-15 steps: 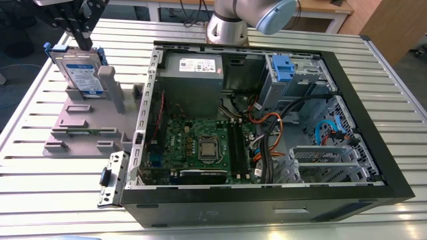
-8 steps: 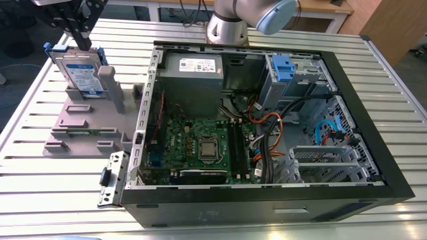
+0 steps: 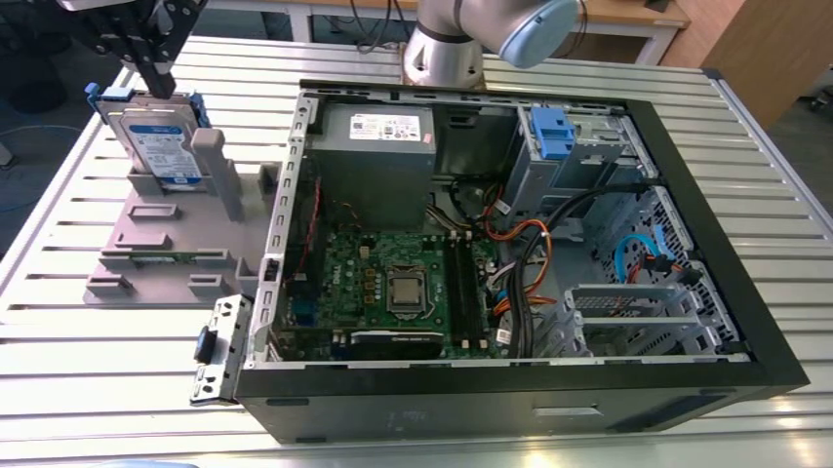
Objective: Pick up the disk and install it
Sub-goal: 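Reach for the disk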
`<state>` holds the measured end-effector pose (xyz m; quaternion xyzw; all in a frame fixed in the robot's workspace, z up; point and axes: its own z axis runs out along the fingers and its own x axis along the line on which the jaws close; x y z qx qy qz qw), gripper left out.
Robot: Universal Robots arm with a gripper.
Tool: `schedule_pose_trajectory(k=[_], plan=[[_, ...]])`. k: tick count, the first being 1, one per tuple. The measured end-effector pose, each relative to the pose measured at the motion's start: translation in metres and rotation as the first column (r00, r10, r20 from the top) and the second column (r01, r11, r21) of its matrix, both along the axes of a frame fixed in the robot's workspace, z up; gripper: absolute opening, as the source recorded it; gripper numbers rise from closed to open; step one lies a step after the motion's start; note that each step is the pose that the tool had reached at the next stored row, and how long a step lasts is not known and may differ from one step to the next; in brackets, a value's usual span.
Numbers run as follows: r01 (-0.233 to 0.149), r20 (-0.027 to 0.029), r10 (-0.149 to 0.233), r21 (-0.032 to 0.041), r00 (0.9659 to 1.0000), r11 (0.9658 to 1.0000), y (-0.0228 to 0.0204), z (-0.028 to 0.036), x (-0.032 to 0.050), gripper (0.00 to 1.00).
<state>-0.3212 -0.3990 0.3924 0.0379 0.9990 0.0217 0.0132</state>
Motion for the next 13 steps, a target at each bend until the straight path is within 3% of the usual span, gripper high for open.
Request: schedule_pose_trajectory(k=[2,12,13], plan=[[0.000,0.0000,0.000,0.0001,1.0000,1.0000,0.0000,-0.0001,-0.0079,0.11],[0.000,0.0000,0.000,0.0001,1.0000,1.0000,0.0000,-0.0001,-0.0138,0.11],[0.000,0.0001,0.000,0.0001,1.0000,1.0000,0.0000,-0.0002,-0.0301,0.11]])
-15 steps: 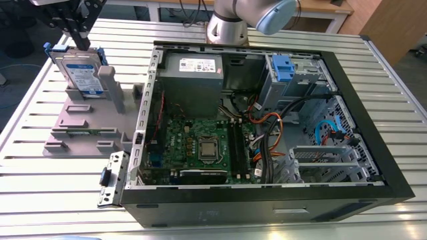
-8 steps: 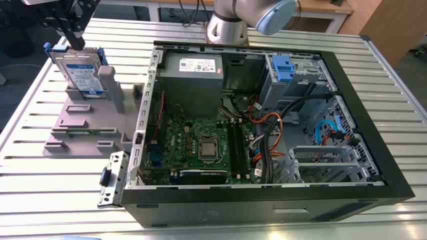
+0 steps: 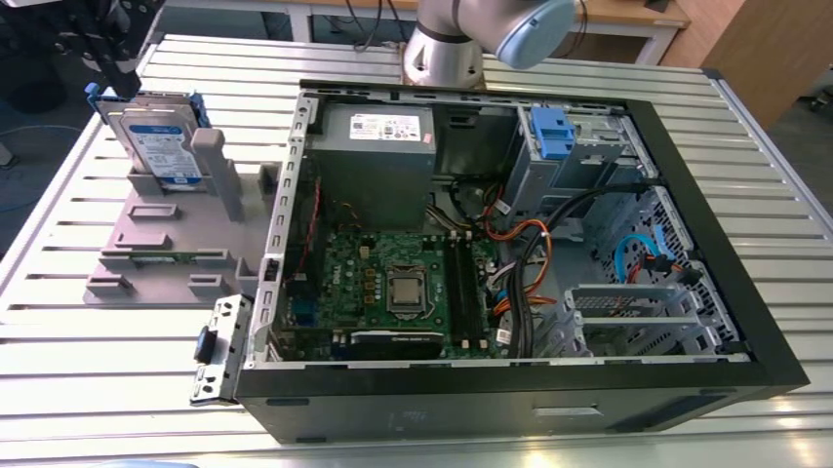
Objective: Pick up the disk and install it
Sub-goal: 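Reach for the disk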
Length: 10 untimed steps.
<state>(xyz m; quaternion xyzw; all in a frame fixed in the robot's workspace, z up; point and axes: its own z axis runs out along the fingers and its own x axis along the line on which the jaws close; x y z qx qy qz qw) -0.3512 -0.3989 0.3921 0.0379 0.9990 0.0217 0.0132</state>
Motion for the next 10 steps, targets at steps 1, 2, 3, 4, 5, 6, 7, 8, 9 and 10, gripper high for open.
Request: schedule_pose_trajectory(k=[1,2,3,4,5,6,7,8,9,10], plan=[[0.000,0.0000,0.000,0.0000,1.0000,1.0000,0.0000,-0.0001,-0.0144,0.11],[0.000,0.0000,0.000,0.0000,1.0000,1.0000,0.0000,-0.0001,-0.0145,0.11],[0.000,0.0000,0.000,0.0000,1.0000,1.0000,0.0000,-0.0001,-0.0147,0.11],[0.000,0.0000,0.000,0.0000,1.0000,1.0000,0.0000,-0.0001,-0.0149,0.11],[0.000,-0.0001,0.000,-0.0001,1.0000,1.0000,0.0000,0.0000,-0.0152,0.11],[0.000,0.0000,0.000,0.0000,1.0000,1.0000,0.0000,-0.0001,-0.0154,0.11],[0.000,0.0000,0.000,0.0000,1.0000,1.0000,0.0000,-0.0001,-0.0157,0.11],[0.000,-0.0001,0.000,-0.0001,1.0000,1.0000,0.0000,0.0000,-0.0160,0.11],[0.000,0.0000,0.000,0.0000,1.0000,1.0000,0.0000,-0.0001,-0.0165,0.11],[0.000,0.0000,0.000,0.0000,1.0000,1.0000,0.0000,-0.0001,-0.0168,0.11]])
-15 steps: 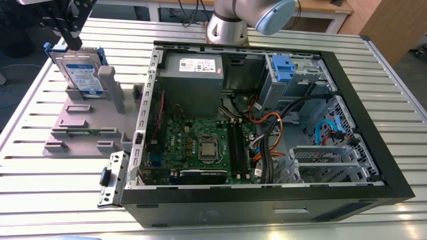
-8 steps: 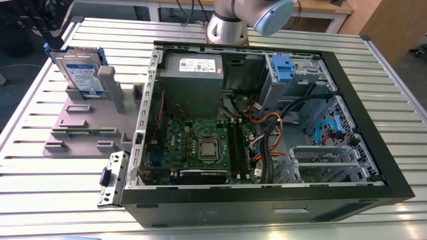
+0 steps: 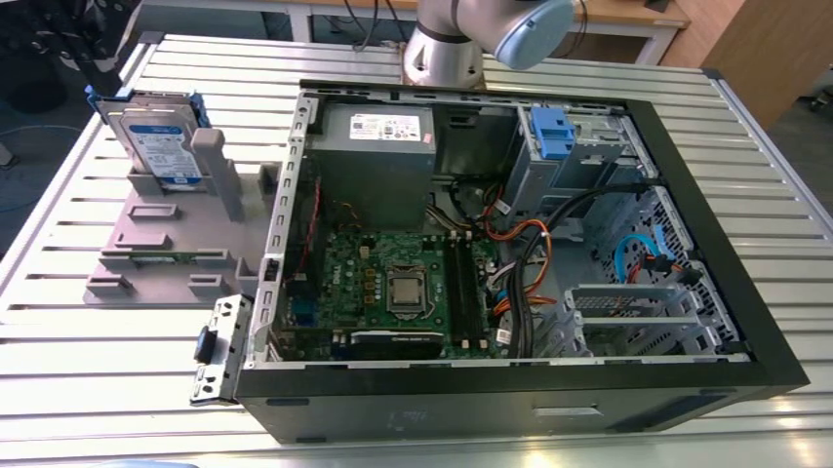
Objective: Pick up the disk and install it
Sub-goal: 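Reach for the disk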
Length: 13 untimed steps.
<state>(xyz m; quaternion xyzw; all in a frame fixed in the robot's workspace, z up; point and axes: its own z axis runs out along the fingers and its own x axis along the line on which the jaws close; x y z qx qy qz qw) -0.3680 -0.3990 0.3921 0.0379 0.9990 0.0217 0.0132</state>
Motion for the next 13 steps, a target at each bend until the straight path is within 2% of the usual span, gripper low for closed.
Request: schedule_pose_trajectory(k=[13], plan=[[0.000,0.0000,0.000,0.0000,1.0000,1.0000,0.0011,-0.0012,-0.0064,0.11]])
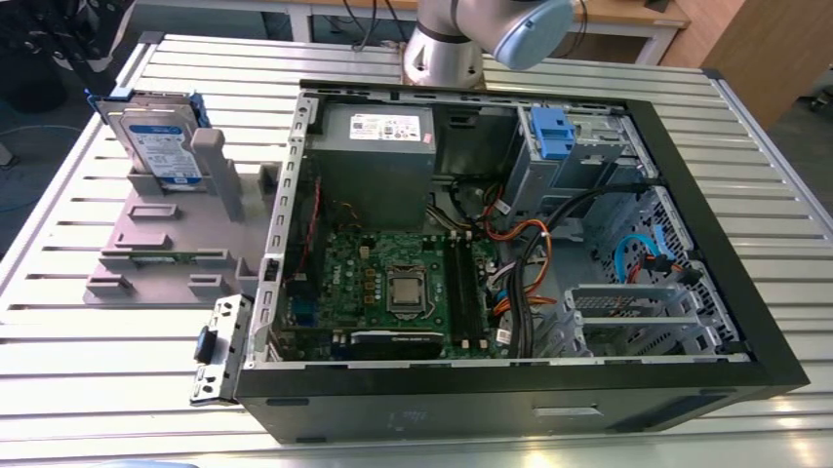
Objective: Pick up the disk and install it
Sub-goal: 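Reach for the disk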
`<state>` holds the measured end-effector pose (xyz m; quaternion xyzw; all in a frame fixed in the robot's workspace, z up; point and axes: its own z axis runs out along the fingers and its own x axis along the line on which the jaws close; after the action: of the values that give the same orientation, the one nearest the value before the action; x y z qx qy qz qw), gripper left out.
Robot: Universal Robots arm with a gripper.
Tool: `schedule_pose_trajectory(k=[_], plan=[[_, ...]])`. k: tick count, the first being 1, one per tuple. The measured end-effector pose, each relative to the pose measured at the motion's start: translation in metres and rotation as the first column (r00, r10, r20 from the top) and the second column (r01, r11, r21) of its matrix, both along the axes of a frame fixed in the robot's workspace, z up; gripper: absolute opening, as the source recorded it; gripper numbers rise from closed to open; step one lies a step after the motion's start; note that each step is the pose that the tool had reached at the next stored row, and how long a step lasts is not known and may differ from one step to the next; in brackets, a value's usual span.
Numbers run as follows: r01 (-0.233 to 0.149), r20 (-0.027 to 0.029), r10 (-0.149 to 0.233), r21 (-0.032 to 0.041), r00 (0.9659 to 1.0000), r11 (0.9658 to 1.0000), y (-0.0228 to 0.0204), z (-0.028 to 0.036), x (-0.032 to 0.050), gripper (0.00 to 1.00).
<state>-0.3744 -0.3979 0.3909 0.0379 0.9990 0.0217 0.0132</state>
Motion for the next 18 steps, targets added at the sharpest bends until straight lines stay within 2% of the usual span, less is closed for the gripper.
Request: schedule_pose_trajectory(k=[1,12,18], plan=[[0.000,0.0000,0.000,0.0000,1.0000,1.0000,0.0003,-0.0016,-0.0018,0.11],[0.000,0.0001,0.000,0.0001,1.0000,1.0000,0.0009,-0.0036,-0.0023,0.11],[0.000,0.0000,0.000,0.0000,1.0000,1.0000,0.0055,-0.0044,-0.0023,0.11]])
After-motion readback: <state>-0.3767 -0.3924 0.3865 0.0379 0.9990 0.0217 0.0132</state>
